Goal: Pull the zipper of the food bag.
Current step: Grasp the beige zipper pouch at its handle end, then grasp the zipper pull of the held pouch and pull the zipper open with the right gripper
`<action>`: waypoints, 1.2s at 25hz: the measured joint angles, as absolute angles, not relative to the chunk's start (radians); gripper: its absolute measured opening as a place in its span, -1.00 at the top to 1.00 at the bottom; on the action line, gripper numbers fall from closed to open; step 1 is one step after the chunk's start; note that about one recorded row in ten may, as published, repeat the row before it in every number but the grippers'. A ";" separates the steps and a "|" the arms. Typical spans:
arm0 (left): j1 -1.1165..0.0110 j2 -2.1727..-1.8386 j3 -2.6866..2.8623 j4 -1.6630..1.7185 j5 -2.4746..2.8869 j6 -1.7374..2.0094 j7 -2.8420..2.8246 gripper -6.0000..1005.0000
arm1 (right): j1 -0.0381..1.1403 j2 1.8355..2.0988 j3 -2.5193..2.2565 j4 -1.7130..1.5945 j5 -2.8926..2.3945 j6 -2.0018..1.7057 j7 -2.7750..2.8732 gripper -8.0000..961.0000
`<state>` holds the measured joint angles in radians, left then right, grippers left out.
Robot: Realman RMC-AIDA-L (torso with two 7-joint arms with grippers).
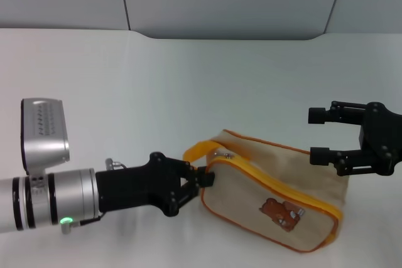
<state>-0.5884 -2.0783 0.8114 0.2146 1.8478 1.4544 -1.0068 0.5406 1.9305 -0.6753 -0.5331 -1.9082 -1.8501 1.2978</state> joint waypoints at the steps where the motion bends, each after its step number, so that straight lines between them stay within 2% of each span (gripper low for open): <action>1: -0.588 -2.078 0.811 0.226 1.847 1.458 -1.005 0.88 | 0.539 1.931 -0.675 -0.538 -1.908 -1.849 1.294 -0.73; 4: -0.584 -2.076 0.811 0.264 1.836 1.471 -1.004 0.88 | 0.532 1.940 -0.670 -0.548 -1.908 -1.843 1.257 -0.73; 8: -0.580 -2.073 0.812 0.324 1.825 1.487 -1.000 0.87 | 0.531 1.968 -0.607 -0.552 -1.907 -1.826 1.161 -0.73; 13: -0.591 -2.071 0.819 0.381 1.828 1.492 -1.004 0.87 | 0.541 2.031 -0.533 -0.560 -1.904 -1.768 0.962 -0.73; 15: -0.600 -2.071 0.819 0.398 1.829 1.494 -1.007 0.87 | 0.542 2.073 -0.521 -0.566 -1.886 -1.738 0.804 -0.73; 18: -0.610 -2.070 0.820 0.403 1.829 1.500 -1.008 0.87 | 0.544 2.084 -0.529 -0.548 -1.859 -1.716 0.700 -0.73; 30: -0.630 -2.071 0.821 0.415 1.833 1.513 -1.010 0.87 | 0.602 2.086 -0.535 -0.398 -1.830 -1.609 0.253 -0.70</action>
